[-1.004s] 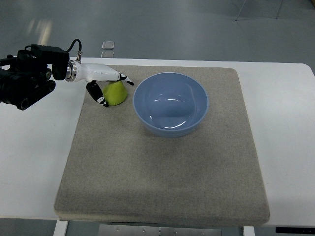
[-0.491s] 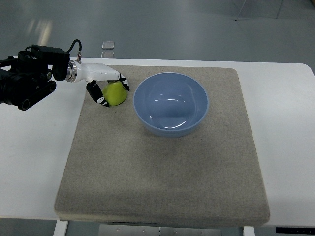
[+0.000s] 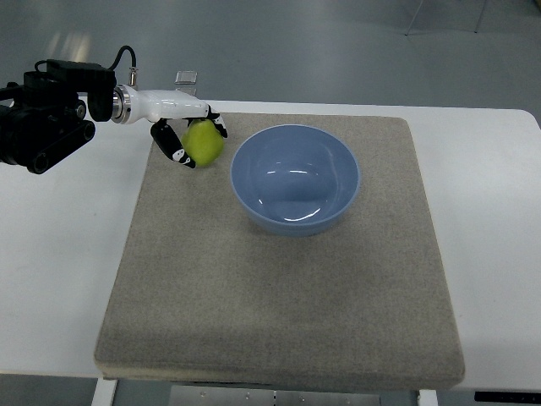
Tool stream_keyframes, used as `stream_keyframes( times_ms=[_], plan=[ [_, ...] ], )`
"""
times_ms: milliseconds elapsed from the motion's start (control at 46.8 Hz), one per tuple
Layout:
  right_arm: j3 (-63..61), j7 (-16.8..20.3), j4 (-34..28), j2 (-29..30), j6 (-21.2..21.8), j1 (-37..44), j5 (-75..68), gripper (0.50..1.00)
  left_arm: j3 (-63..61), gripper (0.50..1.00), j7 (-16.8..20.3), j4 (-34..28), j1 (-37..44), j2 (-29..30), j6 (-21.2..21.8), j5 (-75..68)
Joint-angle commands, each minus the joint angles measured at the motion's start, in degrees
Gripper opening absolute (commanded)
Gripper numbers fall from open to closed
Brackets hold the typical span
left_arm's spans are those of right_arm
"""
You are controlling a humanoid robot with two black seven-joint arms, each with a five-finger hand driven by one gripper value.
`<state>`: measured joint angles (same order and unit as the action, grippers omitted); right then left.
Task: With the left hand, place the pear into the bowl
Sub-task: 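Lift the pear with the left hand and carry it over the blue bowl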
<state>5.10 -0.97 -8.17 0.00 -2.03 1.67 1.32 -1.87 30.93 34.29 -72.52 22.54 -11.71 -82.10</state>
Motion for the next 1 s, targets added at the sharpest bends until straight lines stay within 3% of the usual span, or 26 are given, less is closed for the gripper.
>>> stream_keyframes(
  times_ms=[0,470,811,982],
  plan=[
    [0.0,0.0,0.0,0.0,-0.1,0.0,0.0,0.926,0.0,0.559,0.0,0.0,-0.3,0.0,-0.1,0.1],
    [0.0,0.0,0.0,0.0,-0.1,0.0,0.0,0.926,4.6,0.551,0.0,6.8,-7.0,0.5,-0.9,3.0],
    [0.0,0.0,0.0,0.0,-0.1,0.0,0.0,0.926,5.8,0.551,0.0,16.0,-7.4,-0.2,-0.9,2.7],
    [0.0,0.0,0.0,0.0,-0.1,0.0,0.0,0.926,5.6,0.561,0.0,17.2,-6.8,-0.3,-1.0,2.2]
  ],
)
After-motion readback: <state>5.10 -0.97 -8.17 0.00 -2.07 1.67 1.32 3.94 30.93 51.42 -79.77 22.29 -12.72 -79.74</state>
